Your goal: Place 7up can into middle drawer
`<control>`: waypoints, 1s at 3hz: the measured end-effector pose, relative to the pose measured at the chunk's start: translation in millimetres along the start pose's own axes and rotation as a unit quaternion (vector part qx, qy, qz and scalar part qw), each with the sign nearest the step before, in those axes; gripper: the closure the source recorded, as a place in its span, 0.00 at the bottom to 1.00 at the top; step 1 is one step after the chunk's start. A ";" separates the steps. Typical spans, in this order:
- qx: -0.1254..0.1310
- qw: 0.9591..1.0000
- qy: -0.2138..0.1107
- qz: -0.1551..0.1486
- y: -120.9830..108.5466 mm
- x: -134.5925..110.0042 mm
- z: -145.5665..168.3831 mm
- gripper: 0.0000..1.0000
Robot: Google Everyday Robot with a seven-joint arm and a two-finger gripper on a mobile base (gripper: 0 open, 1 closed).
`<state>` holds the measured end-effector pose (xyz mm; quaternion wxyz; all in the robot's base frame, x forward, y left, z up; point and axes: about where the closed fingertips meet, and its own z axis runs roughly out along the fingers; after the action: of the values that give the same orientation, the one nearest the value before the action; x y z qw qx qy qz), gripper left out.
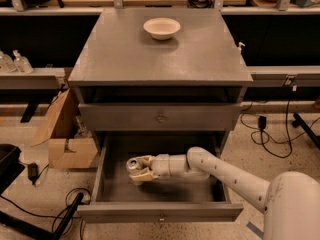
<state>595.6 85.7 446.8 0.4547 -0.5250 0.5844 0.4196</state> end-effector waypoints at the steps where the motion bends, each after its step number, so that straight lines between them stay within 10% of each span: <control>1: -0.002 1.000 -0.001 0.000 1.2 -0.4 2.3 0.59; 3: -0.007 1.000 -0.002 0.000 4.1 -1.6 7.9 0.05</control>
Offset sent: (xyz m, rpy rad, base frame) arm -0.0010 0.0026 -0.0001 0.0015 0.0012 0.0041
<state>592.3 94.1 446.5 0.4521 -0.5270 0.5807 0.4251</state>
